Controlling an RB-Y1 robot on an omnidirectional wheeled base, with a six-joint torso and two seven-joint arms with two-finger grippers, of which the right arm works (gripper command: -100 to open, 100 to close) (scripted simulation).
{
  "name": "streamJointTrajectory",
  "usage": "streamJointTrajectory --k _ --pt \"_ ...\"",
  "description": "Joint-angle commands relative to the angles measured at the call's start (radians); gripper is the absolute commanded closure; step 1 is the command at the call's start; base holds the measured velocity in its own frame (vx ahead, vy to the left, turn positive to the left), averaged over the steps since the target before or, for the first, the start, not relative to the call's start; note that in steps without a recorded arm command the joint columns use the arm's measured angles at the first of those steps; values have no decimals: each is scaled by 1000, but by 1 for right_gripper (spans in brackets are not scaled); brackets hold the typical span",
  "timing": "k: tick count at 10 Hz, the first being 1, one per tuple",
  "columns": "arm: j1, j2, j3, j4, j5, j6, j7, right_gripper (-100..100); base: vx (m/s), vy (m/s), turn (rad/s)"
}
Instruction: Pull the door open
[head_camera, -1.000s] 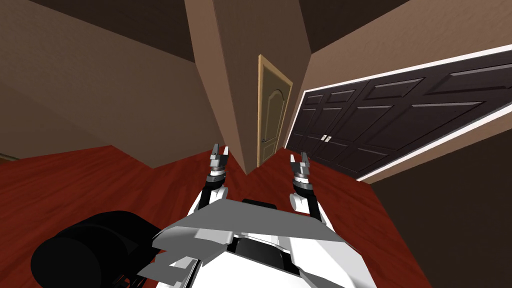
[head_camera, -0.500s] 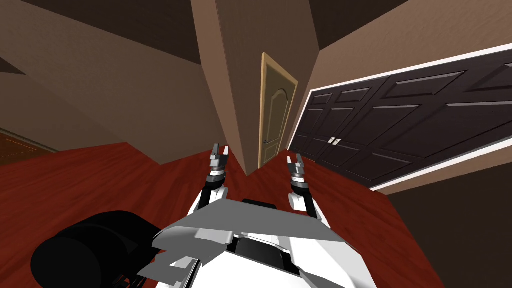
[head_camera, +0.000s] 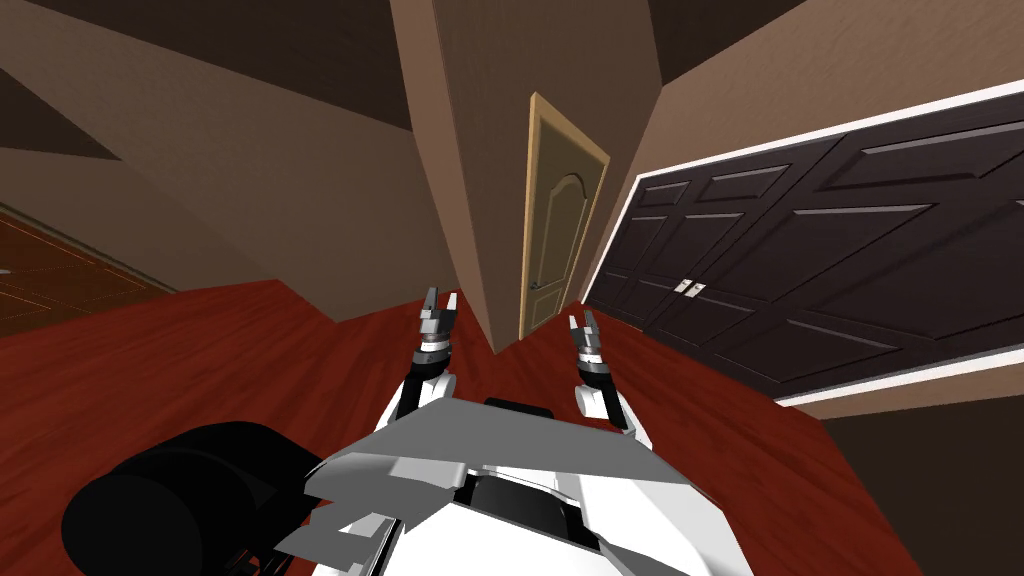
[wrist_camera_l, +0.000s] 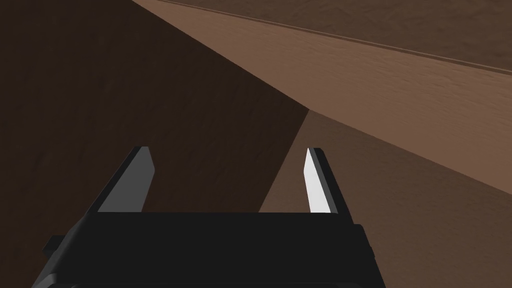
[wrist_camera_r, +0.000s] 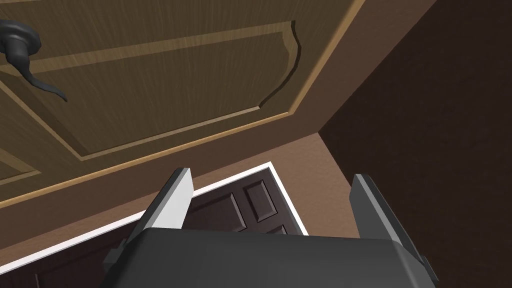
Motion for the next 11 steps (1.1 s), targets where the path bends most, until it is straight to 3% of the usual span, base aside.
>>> streamJointTrajectory --k 1,11 --pt "-17 -12 4 44 1 -10 -7 -100 79 -64 130" --pt "-119 -77 34 298 6 -47 -44 -100 84 -62 125"
